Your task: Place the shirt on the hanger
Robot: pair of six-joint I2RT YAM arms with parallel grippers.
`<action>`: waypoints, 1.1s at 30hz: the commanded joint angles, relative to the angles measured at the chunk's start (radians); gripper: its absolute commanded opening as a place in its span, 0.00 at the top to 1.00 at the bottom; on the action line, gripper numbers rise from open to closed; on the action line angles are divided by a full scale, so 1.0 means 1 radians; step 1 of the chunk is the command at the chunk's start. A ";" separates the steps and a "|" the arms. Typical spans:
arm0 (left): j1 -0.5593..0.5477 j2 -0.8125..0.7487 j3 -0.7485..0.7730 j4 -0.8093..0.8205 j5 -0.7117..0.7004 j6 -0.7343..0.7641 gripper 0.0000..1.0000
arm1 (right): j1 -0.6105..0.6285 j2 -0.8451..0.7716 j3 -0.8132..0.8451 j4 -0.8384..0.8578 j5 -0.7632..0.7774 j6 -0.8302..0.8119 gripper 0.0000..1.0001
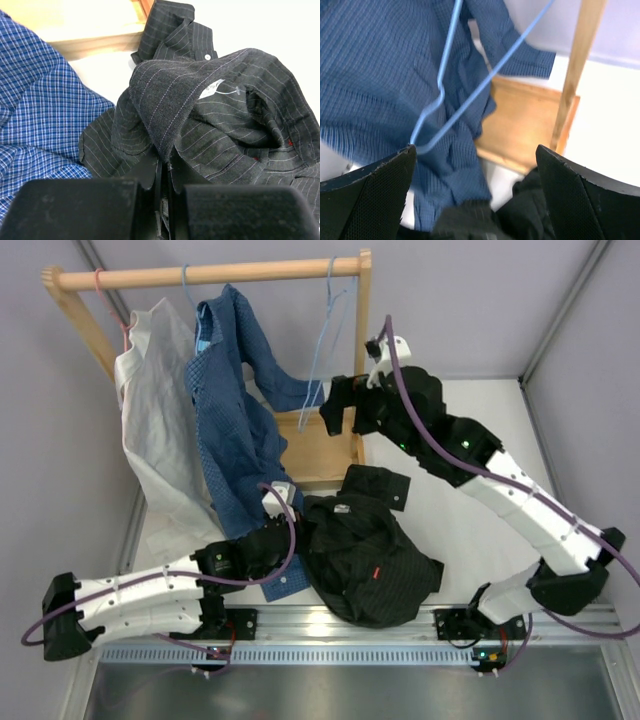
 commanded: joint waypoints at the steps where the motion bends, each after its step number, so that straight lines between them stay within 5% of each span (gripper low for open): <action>1: -0.003 -0.007 -0.018 0.053 -0.024 -0.063 1.00 | 0.017 0.132 0.186 0.050 0.085 -0.032 0.02; 10: -0.003 0.010 -0.023 0.009 -0.001 -0.068 1.00 | 0.018 0.379 0.490 0.032 0.221 -0.160 0.04; 13: -0.003 -0.001 -0.027 0.001 0.010 -0.072 1.00 | 0.017 0.377 0.469 0.019 0.316 -0.177 0.21; 14: -0.003 -0.005 -0.031 0.001 0.014 -0.072 1.00 | 0.018 0.361 0.435 0.021 0.329 -0.181 0.39; 17: -0.003 -0.011 -0.032 0.001 0.020 -0.065 1.00 | 0.017 0.325 0.375 0.019 0.288 -0.181 0.57; 33: -0.003 0.016 -0.027 0.001 0.050 -0.066 1.00 | 0.002 0.259 0.295 0.002 0.240 -0.203 0.85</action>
